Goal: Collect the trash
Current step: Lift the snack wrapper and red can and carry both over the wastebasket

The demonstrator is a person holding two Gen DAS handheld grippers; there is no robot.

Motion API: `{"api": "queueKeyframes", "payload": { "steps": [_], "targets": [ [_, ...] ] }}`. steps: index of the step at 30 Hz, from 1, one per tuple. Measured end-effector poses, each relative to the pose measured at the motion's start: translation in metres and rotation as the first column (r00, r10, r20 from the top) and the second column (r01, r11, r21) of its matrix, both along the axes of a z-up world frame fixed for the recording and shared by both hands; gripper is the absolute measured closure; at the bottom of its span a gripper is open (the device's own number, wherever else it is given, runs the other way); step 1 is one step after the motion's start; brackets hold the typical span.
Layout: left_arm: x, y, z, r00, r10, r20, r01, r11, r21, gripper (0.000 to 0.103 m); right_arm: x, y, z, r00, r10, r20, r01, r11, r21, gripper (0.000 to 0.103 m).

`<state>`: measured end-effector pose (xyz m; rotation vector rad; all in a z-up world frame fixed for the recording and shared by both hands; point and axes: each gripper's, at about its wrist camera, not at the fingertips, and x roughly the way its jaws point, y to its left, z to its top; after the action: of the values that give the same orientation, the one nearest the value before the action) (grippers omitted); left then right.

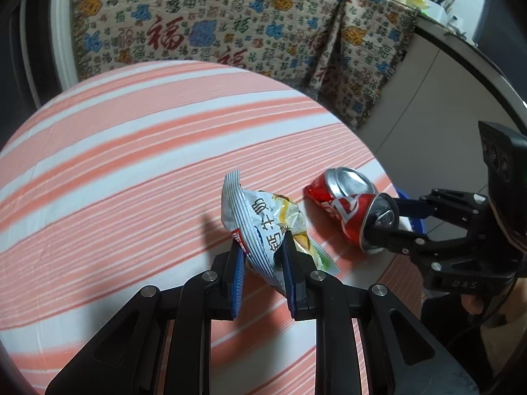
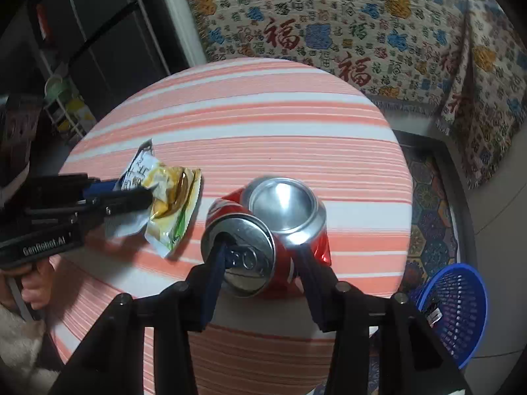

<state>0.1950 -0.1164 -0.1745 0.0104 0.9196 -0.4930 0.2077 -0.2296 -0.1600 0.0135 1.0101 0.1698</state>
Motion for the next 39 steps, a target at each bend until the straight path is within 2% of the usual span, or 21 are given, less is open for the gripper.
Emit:
{"api": "queueKeyframes", "payload": {
  "steps": [3, 6, 10, 12, 13, 14, 16, 21, 28, 33, 39],
  "targets": [
    [-0.001, 0.01, -0.002, 1.0, 0.015, -0.006, -0.015, 1.0, -0.013, 0.083, -0.005, 0.003, 0.007, 0.999, 0.047, 0.008, -0.047, 0.999, 0.006, 0.042],
    [0.001, 0.013, -0.003, 1.0, 0.021, -0.011, -0.021, 0.999, -0.026, 0.083, -0.008, 0.005, 0.015, 0.996, 0.092, 0.023, -0.091, 0.995, -0.03, 0.042],
    [0.001, 0.012, -0.004, 1.0, 0.019, -0.015, -0.019, 0.999, -0.029, 0.083, 0.007, 0.014, 0.011, 0.986, 0.166, -0.01, -0.167, 0.982, -0.088, 0.042],
    [0.001, 0.013, -0.003, 1.0, 0.016, -0.015, -0.016, 0.999, -0.031, 0.083, 0.013, 0.019, 0.006, 0.98, 0.197, -0.026, -0.199, 0.97, -0.138, 0.057],
    [0.001, 0.012, -0.002, 1.0, 0.014, -0.016, -0.014, 0.999, -0.032, 0.083, 0.014, 0.019, 0.009, 0.978, 0.206, -0.023, -0.207, 0.969, -0.138, 0.072],
    [0.0, 0.011, -0.001, 1.0, 0.01, -0.015, -0.01, 0.999, -0.036, 0.083, 0.015, 0.018, 0.013, 0.981, 0.195, -0.024, -0.196, 0.973, -0.125, 0.081],
    [-0.001, 0.009, 0.0, 1.0, 0.001, -0.012, -0.001, 0.999, -0.036, 0.083, 0.013, 0.016, 0.021, 0.985, 0.174, -0.01, -0.174, 0.977, -0.124, 0.084],
    [0.0, 0.006, -0.002, 1.0, 0.0, -0.019, 0.0, 1.0, -0.03, 0.083, 0.006, 0.014, 0.018, 0.988, 0.154, -0.002, -0.154, 0.982, -0.109, 0.084],
    [-0.002, 0.002, 0.005, 1.0, -0.011, -0.015, 0.01, 0.999, -0.045, 0.083, -0.006, 0.0, 0.023, 0.996, 0.068, 0.065, -0.067, 0.998, -0.02, 0.085],
    [0.003, -0.021, 0.01, 0.999, -0.046, -0.025, 0.045, 0.998, -0.031, 0.083, -0.014, -0.007, 0.026, 0.996, 0.028, 0.085, -0.028, 1.0, 0.001, 0.085],
    [0.003, -0.078, 0.035, 0.991, -0.136, 0.011, 0.136, 0.99, -0.024, 0.083, -0.037, -0.055, 0.059, 0.986, -0.068, 0.154, 0.063, 0.997, 0.038, 0.085]
  ]
}}
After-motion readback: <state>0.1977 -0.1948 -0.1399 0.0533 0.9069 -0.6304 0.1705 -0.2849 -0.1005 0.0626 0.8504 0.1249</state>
